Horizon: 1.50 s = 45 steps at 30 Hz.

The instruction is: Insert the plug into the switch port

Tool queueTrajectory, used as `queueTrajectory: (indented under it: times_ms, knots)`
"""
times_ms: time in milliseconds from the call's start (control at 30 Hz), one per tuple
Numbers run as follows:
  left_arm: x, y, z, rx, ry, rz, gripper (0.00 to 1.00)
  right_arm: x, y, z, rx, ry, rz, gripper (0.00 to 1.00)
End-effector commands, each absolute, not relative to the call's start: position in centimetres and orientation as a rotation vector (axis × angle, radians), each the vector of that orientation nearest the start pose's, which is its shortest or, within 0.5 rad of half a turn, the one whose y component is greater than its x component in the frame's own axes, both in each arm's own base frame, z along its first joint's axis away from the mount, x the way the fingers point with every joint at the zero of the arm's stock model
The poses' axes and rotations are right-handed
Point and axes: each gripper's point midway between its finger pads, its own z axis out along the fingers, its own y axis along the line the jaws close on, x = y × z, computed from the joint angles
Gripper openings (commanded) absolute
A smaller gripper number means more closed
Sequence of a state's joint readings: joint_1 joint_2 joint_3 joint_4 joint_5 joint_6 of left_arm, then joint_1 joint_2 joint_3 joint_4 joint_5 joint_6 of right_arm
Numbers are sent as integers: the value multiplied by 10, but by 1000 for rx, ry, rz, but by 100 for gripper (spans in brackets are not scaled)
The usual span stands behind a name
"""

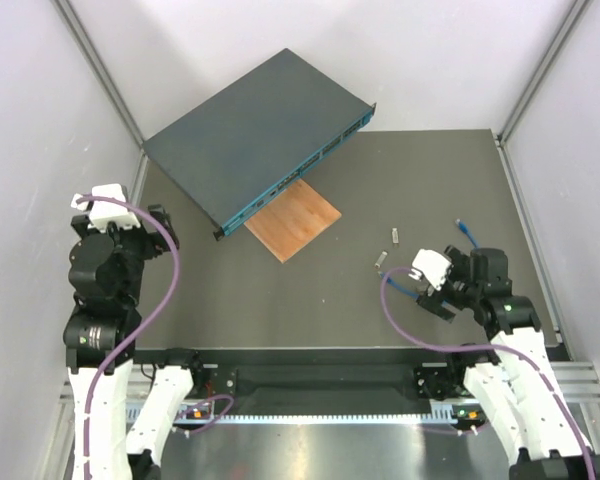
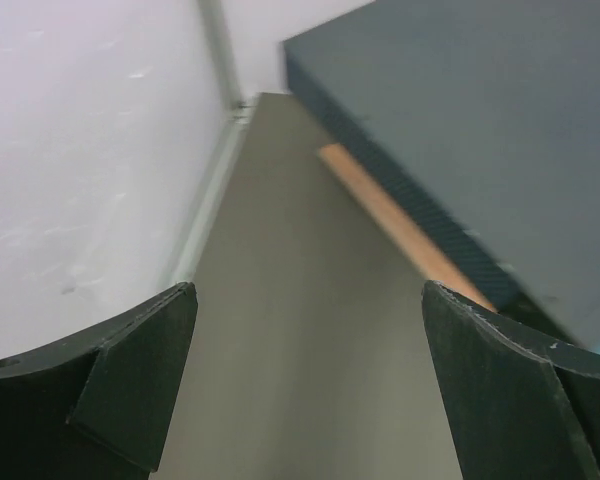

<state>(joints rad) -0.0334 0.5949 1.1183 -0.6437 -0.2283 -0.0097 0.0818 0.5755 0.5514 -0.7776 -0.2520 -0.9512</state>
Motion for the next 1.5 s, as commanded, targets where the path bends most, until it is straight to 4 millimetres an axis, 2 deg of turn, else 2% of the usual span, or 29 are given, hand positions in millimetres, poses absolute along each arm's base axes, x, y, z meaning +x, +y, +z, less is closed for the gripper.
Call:
queueTrajectory:
  times_ms: [0,133,200,267,300,367,400,433,533,567,600,667,700,733,767,833,867,933,967,1033,1067,1133,1167,1233,1467]
  knots:
    - [229,-7,370,-69,1720,-74,99,202,39,119,-1316,1965,-51,100]
    - [231,-35,375,15,1713,-230,99,217,58,139,-1287,1938,33,100]
    - [232,-41,379,7,1703,-275,99,222,69,132,-1313,1977,79,100]
    - [234,-46,385,12,1677,-312,99,237,74,136,-1280,1992,49,97]
    - [234,-49,388,18,1667,-332,99,242,84,130,-1297,2008,65,96]
    - [234,-56,397,41,1634,-369,98,256,99,136,-1260,2003,63,90]
    - [234,-58,400,44,1625,-385,98,261,104,130,-1261,2031,76,89]
    - [234,-59,402,45,1620,-389,98,268,110,133,-1247,2029,75,84]
    - [235,-62,410,67,1588,-399,98,280,129,130,-1245,2034,116,82]
    - [233,-64,417,94,1550,-400,98,281,134,129,-1283,2018,127,82]
    - [232,-69,417,144,1537,-408,98,284,137,124,-1338,2002,127,82]
    - [227,-77,419,209,1510,-429,98,293,137,124,-1537,1854,55,82]
    - [223,-88,417,287,1510,-469,98,300,137,123,-1581,1793,17,77]
    - [220,-92,418,318,1503,-486,98,304,139,125,-1691,1678,-13,74]
    - [220,-96,416,338,1509,-505,97,307,137,123,-1734,1641,-20,72]
    - [215,-106,417,389,1498,-557,96,312,140,119,-1869,1527,2,71]
    - [214,-109,416,412,1496,-572,96,310,141,107,-1931,1513,46,68]
    - [213,-114,416,432,1500,-605,95,306,148,105,-2044,1408,111,66]
    - [213,-115,416,432,1504,-617,95,307,148,95,-2081,1402,144,65]
    - [212,-118,417,444,1508,-639,95,307,153,92,-2158,1330,177,61]
    - [211,-120,418,448,1504,-648,95,308,153,82,-2187,1336,209,60]
    - [211,-123,418,459,1502,-671,94,314,157,82,-2227,1305,227,57]
    - [209,-126,418,478,1496,-695,94,314,157,74,-2247,1320,261,56]
    - [208,-129,419,485,1488,-710,94,322,160,76,-2268,1298,260,56]
    - [215,-130,412,493,1504,-719,93,322,152,53,-2389,1263,279,54]
